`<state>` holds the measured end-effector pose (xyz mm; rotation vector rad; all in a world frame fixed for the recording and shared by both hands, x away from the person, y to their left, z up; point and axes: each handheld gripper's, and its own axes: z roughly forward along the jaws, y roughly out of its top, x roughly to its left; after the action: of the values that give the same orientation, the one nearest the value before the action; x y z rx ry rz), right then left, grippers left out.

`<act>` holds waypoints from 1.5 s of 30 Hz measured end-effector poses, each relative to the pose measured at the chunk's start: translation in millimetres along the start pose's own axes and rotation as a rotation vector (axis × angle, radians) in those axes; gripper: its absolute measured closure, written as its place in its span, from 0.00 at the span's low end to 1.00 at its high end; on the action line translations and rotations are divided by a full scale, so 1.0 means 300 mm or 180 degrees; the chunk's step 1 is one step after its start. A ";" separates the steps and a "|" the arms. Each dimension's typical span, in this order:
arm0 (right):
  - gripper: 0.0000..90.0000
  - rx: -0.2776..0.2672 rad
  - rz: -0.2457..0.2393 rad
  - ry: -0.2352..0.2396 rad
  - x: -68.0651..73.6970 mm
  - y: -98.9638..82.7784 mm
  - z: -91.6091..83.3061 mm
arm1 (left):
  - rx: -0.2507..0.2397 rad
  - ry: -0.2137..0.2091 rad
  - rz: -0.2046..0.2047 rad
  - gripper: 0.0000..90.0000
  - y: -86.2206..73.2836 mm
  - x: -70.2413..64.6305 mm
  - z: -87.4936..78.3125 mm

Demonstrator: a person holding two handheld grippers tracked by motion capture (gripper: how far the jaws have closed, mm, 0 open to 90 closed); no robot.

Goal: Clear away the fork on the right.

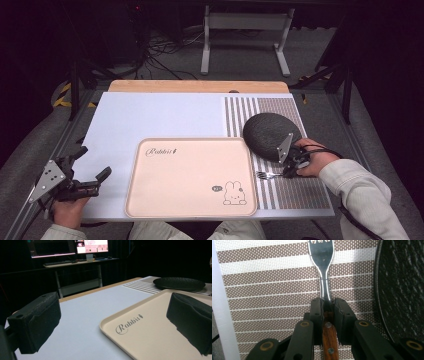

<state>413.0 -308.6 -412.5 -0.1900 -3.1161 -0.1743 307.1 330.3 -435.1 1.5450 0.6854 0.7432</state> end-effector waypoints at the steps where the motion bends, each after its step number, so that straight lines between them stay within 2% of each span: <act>1: 0.87 0.0006 -0.0011 0.0018 0.000 0.000 -0.001 | -0.0001 -0.0002 0.0002 0.00 0.000 0.000 0.000; 9: 0.88 -0.0025 -0.0025 -0.0046 0.009 -0.003 -0.032 | 0.0001 -0.0002 -0.0007 0.00 -0.001 -0.001 0.001; 15: 0.88 -0.0097 0.0154 -0.0100 0.017 -0.014 -0.076 | -0.0008 -0.0008 -0.0017 0.00 -0.002 0.002 0.002; 28: 0.88 -0.0368 0.0202 -0.0378 0.041 -0.009 -0.225 | -0.0022 -0.0005 -0.0018 0.00 0.000 0.001 0.000; 32: 0.88 -0.0411 0.0301 -0.0406 0.046 -0.002 -0.243 | -0.0016 -0.0005 -0.0009 0.00 0.000 0.001 0.000; 40: 0.88 -0.0614 0.0529 -0.0430 0.058 0.025 -0.280 | -0.0006 -0.0007 -0.0006 0.00 0.000 0.001 0.000; 43: 0.88 -0.0725 0.0603 -0.0520 0.062 0.041 -0.290 | -0.0012 -0.0005 -0.0012 0.00 0.000 0.001 0.000; 45: 0.88 -0.0747 0.0636 -0.0511 0.066 0.052 -0.294 | -0.0012 -0.0009 -0.0001 0.00 0.000 0.001 0.000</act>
<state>396.1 -300.8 -322.9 -0.5417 -3.1982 -0.5466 307.4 330.5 -435.1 1.5421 0.6818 0.7414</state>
